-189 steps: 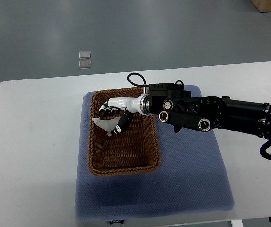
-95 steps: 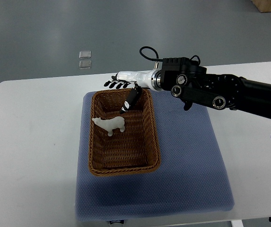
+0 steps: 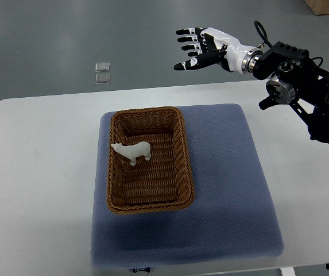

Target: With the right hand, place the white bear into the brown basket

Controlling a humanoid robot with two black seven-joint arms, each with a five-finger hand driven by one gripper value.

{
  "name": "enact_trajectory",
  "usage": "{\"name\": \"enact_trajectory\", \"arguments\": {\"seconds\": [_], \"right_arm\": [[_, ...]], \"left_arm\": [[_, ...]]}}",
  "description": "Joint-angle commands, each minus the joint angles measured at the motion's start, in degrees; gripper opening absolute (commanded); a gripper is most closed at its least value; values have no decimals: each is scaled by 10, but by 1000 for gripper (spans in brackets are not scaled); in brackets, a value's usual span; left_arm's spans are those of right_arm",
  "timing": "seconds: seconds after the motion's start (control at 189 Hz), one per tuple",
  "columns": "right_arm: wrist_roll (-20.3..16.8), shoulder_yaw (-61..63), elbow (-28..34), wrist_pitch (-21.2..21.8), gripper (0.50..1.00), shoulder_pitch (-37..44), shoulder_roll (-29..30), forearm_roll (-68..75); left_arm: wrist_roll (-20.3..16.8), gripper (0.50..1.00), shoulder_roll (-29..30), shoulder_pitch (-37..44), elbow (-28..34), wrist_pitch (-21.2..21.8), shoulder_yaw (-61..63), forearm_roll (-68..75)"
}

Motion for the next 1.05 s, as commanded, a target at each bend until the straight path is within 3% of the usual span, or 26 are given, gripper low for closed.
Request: {"name": "enact_trajectory", "arguments": {"seconds": [0.0,0.127,0.259,0.576,0.74,1.046], "right_arm": [[31,90,-5,-2,901,-60,26,46],[55,158,-28,-3,901,-112,52,120],[56,181,-55,-3,926,-130,77,209],[60,183,-114,1,926,-136,78,340],[141,182,-121,3,926,-140,79,380],[151,182,-121,42,926,-144,81,381]], "left_arm": [[0,1000,0,0,0,0,0,0],[0,1000,0,0,0,0,0,0],[0,1000,0,0,0,0,0,0],[0,1000,0,0,0,0,-1,0],[0,1000,0,0,-1,-1,-1,0],[0,1000,0,0,-1,-1,-1,0]]}}
